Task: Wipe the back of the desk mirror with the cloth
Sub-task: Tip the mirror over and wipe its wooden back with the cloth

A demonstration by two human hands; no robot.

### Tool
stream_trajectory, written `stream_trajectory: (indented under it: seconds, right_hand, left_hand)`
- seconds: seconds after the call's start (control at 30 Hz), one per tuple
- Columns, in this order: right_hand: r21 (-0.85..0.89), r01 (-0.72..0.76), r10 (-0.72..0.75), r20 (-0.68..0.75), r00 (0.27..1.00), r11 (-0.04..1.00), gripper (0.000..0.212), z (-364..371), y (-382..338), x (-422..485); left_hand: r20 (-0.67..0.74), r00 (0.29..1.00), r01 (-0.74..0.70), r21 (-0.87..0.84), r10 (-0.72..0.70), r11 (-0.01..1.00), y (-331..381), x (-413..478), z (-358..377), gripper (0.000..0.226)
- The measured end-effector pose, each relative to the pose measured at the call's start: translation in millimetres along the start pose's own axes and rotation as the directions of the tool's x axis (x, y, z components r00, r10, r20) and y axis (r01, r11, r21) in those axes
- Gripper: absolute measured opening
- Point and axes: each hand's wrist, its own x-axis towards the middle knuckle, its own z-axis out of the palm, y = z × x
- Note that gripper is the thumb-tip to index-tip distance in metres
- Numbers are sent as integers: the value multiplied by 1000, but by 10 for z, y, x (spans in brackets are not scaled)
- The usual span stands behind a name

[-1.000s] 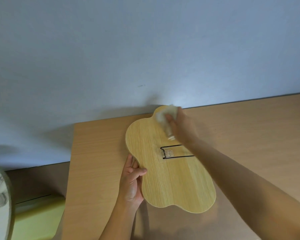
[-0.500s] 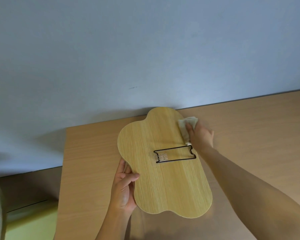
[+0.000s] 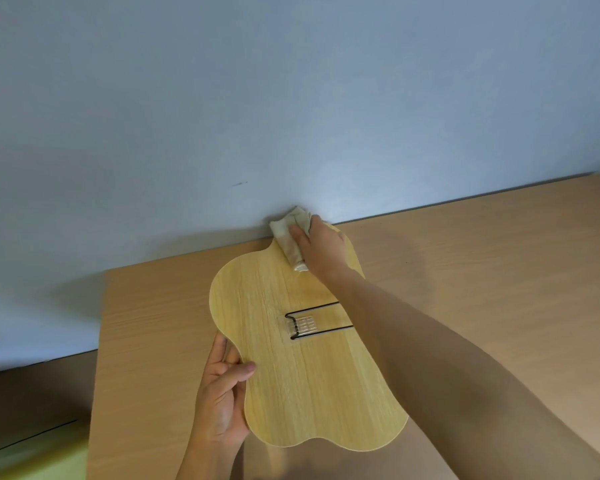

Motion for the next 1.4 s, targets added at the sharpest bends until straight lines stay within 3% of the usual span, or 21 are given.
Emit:
stream_trajectory:
  seconds: [0.3,0.4,0.53,0.6,0.67,0.77,0.93,1.2,1.3,1.4]
  right_hand:
    - [-184,-265,229,-195,954,946,40,-308,775,129]
    - [-143,-326,283,-259,924,935,35,-508,771,60]
    - [154,-135,164,-194,967,979,32,-610,354,-404]
    - [259,-96,121,-84,989,961,33,-498,86,-814]
    - [246,-49,40,41,998,968,33,-316,-88,-1214]
    - [157,38,-52,87,995,987,28,-134,-88,-1513]
    - [80,-95,96,-13,995,992,40,-227,382,-1440]
    - [-105,-244,220,-198,955,964,34,-560,1216,-1350]
    - [-9,-218,204,-319,926,976,31,-667,1125,-1353]
    - [196,-117,164,-243,956,974,32,-643,676,-1410]
  left_hand:
    - [-31,1000,3,-11,-4,1000,7,29,-45,77]
    - [-32,1000,0,8,0,1000,17,15,-20,74]
    - [-40,999,7,18,-6,1000,31,6,-12,79]
    - [-37,999,2,17,-2,1000,29,3,-6,80]
    - [-32,999,3,3,-3,1000,28,-3,5,80]
    - [-19,1000,2,-5,-2,1000,31,-5,2,79]
    - [-38,999,-9,29,10,1000,31,5,6,79]
    - [-36,999,-9,65,11,998,49,-9,23,80]
    - [-39,999,-6,69,9,998,54,-14,43,81]
    - [-42,999,-13,57,15,998,56,-15,53,79]
